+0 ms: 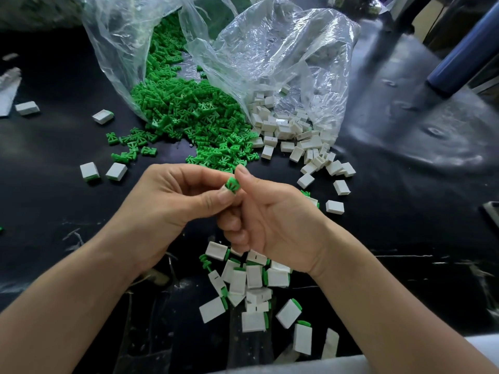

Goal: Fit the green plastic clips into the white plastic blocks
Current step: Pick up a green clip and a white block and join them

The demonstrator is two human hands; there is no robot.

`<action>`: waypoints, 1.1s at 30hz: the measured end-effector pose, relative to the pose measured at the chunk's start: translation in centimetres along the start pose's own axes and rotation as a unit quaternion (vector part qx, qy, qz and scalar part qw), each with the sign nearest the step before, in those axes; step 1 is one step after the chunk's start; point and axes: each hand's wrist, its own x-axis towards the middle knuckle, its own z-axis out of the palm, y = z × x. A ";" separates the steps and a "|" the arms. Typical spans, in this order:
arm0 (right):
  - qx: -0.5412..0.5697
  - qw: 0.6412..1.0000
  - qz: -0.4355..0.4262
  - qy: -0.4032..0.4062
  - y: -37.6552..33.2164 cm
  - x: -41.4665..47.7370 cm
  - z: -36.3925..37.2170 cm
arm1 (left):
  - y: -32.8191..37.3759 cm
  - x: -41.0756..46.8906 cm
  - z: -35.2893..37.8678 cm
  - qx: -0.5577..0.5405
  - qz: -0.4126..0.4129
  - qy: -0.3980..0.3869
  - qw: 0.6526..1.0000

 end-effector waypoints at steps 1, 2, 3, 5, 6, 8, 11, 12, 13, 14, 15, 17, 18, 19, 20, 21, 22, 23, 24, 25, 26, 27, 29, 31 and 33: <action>0.000 1.000 -0.003 0.008 0.0 0.1 -0.1 | 0.0 0.0 0.0 0.004 0.002 0.002 1.000; 0.001 1.000 -0.006 0.015 0.1 0.1 -0.2 | -0.1 0.0 0.0 0.007 0.004 0.004 1.000; -0.001 1.000 -0.008 0.017 0.1 0.1 -0.3 | -0.1 0.0 0.1 0.010 0.006 0.005 1.000; -0.005 1.000 -0.007 0.007 0.1 0.1 -0.3 | -0.2 0.0 0.1 0.016 0.010 -0.002 1.000; -0.005 1.000 -0.004 0.001 0.1 0.1 -0.3 | -0.1 0.0 0.1 0.017 0.010 -0.008 1.000; -0.005 1.000 0.003 -0.005 0.0 0.1 -0.3 | -0.1 -0.1 0.0 0.017 0.007 -0.012 1.000; -0.009 1.000 0.017 -0.002 0.1 0.2 -0.2 | -0.2 -0.1 0.1 0.024 0.005 -0.005 1.000; -0.008 1.000 0.020 0.004 0.1 0.2 -0.1 | -0.3 -0.1 0.1 0.027 0.004 -0.002 1.000; -0.006 1.000 0.021 0.010 0.1 0.2 -0.2 | -0.3 0.0 0.1 0.028 0.003 0.001 1.000; -0.004 1.000 0.021 0.014 0.1 0.1 -0.2 | -0.4 0.0 0.2 0.029 0.002 0.004 1.000; -0.001 1.000 0.017 0.015 0.1 0.1 -0.2 | -0.4 0.0 0.2 0.029 0.003 0.006 1.000; 0.016 1.000 0.009 0.004 -0.1 0.1 -0.2 | -0.4 0.0 0.2 0.029 0.006 0.006 1.000; 0.028 1.000 0.008 -0.003 -0.2 0.1 -0.3 | -0.4 0.0 0.2 0.028 0.012 0.006 1.000; 0.038 0.999 0.007 -0.010 -0.2 0.0 -0.3 | -0.4 0.0 0.2 0.026 0.021 0.007 0.999; 0.044 0.999 0.004 -0.016 -0.3 0.0 -0.4 | -0.4 0.0 0.1 0.020 0.029 0.009 0.999; 0.047 0.999 -0.002 -0.018 -0.2 0.0 -0.4 | -0.5 0.1 0.1 0.010 0.035 0.012 0.999; 0.048 0.999 -0.007 -0.018 -0.2 -0.1 -0.4 | -0.5 0.1 0.2 -0.001 0.039 0.014 0.999; 0.046 0.999 -0.010 -0.016 -0.2 -0.1 -0.4 | -0.6 0.1 0.2 -0.009 0.041 0.017 0.999; 0.044 0.999 -0.013 -0.015 -0.1 -0.1 -0.4 | -0.6 0.1 0.2 -0.016 0.041 0.019 0.999; 0.045 0.999 -0.019 -0.016 -0.1 -0.1 -0.4 | -0.6 0.1 0.2 -0.021 0.041 0.022 0.999; 0.050 0.998 -0.026 -0.019 -0.2 -0.2 -0.4 | -0.6 0.1 0.2 -0.025 0.041 0.024 0.999; 0.054 0.998 -0.030 -0.022 -0.2 -0.2 -0.3 | -0.6 0.1 0.2 -0.025 0.041 0.027 0.998; 0.058 0.997 -0.039 -0.022 -0.3 -0.3 -0.2 | -0.6 0.1 0.2 -0.028 0.043 0.029 0.998; 0.053 0.997 -0.047 -0.010 -0.1 -0.4 -0.1 | -0.4 0.0 0.3 -0.032 0.046 0.029 0.998; 0.043 0.998 -0.053 0.007 0.1 -0.3 0.0 | -0.2 0.0 0.3 -0.017 0.051 0.033 0.998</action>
